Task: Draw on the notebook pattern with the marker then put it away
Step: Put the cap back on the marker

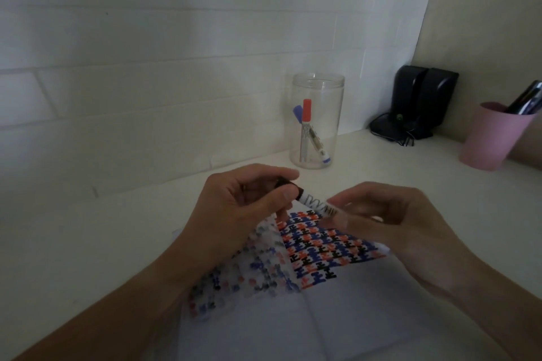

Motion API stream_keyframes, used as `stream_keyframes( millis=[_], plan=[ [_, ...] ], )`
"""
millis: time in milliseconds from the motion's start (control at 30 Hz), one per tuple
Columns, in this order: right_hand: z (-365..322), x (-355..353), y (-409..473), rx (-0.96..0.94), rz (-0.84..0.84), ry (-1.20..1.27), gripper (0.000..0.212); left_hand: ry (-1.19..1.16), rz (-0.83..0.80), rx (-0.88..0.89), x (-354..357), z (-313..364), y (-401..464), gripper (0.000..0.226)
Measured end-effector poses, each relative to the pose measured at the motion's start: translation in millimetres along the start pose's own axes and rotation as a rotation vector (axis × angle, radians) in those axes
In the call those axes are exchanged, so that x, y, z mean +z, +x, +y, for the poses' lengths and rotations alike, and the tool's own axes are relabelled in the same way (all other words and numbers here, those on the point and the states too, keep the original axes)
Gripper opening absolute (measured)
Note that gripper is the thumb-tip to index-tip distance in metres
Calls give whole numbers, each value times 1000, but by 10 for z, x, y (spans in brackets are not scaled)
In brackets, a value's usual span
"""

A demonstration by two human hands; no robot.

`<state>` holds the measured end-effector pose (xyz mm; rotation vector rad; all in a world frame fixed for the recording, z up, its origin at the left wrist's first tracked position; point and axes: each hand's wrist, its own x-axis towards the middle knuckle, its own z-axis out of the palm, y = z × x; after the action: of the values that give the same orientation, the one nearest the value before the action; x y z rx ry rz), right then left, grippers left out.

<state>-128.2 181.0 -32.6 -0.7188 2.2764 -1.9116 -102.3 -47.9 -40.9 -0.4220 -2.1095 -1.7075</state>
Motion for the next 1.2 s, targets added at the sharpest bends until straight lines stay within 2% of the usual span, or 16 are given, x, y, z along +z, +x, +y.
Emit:
stream_keyframes(
  millis=[67,133,233,300,400,533,767,833,933,1100,1200],
  plan=[
    [56,44,5,137,-122,83,20,6,-18,9,19,-34,-12,35],
    [79,69,2,209,-163,223,26,80,-42,22,20,-57,-19,45],
    [108,16,24,198,-91,308,48,454,-75,134,-49,-101,-11,44],
    [156,-13,53,177,-48,247,57,709,-114,253,-82,-136,4,37],
    [223,-23,74,188,-12,164,66,918,-144,335,-111,-191,31,30],
    [174,-34,71,221,-44,171,68,997,-140,388,-182,-210,56,29],
    [1,36,139,301,58,152,64,1020,-155,356,-218,-203,35,36],
    [-132,29,237,234,95,45,65,1023,-133,352,-230,-210,35,36],
    [-473,-51,502,62,259,-70,68,1015,-117,359,-232,-219,27,38],
    [-984,-266,1117,-301,641,-203,45,994,-110,371,-232,-237,21,42],
    [-1075,-319,1398,-405,746,-326,40,995,-106,365,-240,-251,19,42]
  ],
)
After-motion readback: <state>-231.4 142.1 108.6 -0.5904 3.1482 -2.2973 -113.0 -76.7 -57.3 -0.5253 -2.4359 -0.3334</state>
